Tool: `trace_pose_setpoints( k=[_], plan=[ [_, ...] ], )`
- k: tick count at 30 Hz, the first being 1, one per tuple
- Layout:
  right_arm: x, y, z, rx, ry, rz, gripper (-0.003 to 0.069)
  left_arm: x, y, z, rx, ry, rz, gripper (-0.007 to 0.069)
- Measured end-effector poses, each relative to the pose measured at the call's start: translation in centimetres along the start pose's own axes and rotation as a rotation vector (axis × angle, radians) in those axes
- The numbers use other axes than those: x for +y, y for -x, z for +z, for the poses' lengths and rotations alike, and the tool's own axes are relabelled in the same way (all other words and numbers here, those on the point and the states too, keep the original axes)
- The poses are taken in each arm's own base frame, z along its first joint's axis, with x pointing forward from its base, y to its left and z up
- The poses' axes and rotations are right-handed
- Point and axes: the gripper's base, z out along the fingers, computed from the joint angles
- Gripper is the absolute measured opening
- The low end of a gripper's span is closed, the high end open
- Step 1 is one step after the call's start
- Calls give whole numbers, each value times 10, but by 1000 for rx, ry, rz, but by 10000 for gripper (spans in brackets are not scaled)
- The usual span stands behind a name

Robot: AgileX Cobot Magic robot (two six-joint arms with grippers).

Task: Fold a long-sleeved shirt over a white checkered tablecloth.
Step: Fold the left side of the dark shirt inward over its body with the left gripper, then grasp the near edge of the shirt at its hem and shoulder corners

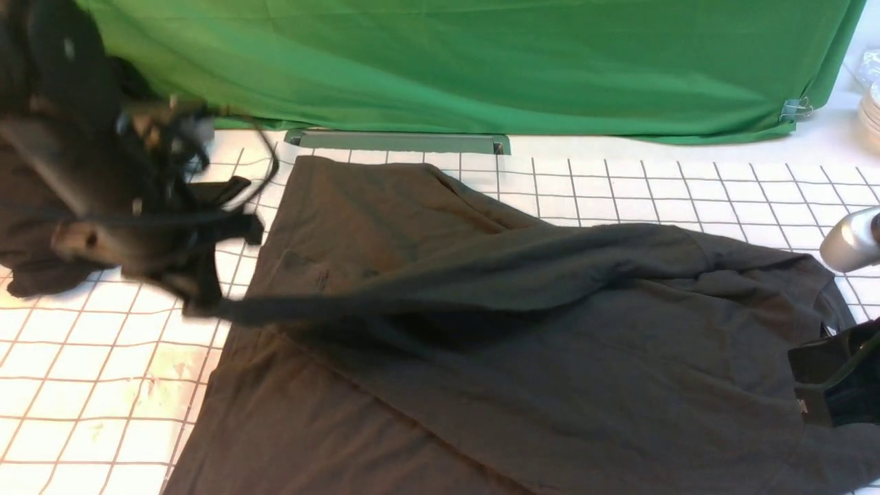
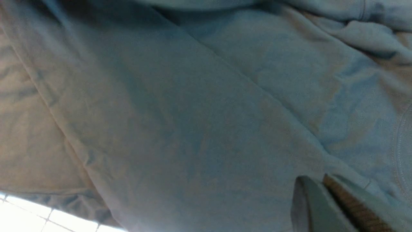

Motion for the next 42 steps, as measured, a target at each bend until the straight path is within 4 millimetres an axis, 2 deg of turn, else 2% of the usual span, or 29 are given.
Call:
trace_pose_setpoints(
  k=[2,4,8,9,12,14,16,17,18,20,25,30,35,39,40,42],
  plan=[
    [0,1,0,-8,3,4,43,3,-15,19,47,4,-9,43],
    [0,1,0,-11,5,6,43,5,-24,30,64,7,-15,54],
    [1,1,0,-14,6,6,48,7,-30,39,69,9,-18,111],
    [1,1,0,-16,6,6,49,7,-30,40,66,9,-17,138],
    [1,2,0,-17,6,9,50,7,-32,39,72,9,-12,321],
    [1,2,0,-17,6,10,50,7,-34,37,91,11,-11,384],
    [1,2,0,-17,6,17,50,8,-42,34,170,18,-11,495],
    [1,2,0,-17,6,17,50,8,-43,34,178,19,-11,501],
    [1,2,0,-17,6,25,50,9,-52,34,228,24,-13,541],
    [1,1,0,-15,7,32,50,11,-63,37,260,30,-21,553],
    [1,1,0,-6,7,36,50,18,-103,53,275,41,-73,547],
    [1,1,0,-6,8,37,50,20,-117,65,270,35,-93,517],
    [1,1,0,-6,8,37,52,19,-117,72,224,12,-105,407],
    [1,-1,0,16,14,40,52,20,-119,77,252,0,-59,228],
    [2,-3,-1,39,24,29,52,20,-119,79,263,-3,-34,157],
    [3,-4,-1,60,34,17,52,19,-118,79,269,-6,-20,104]
  ],
)
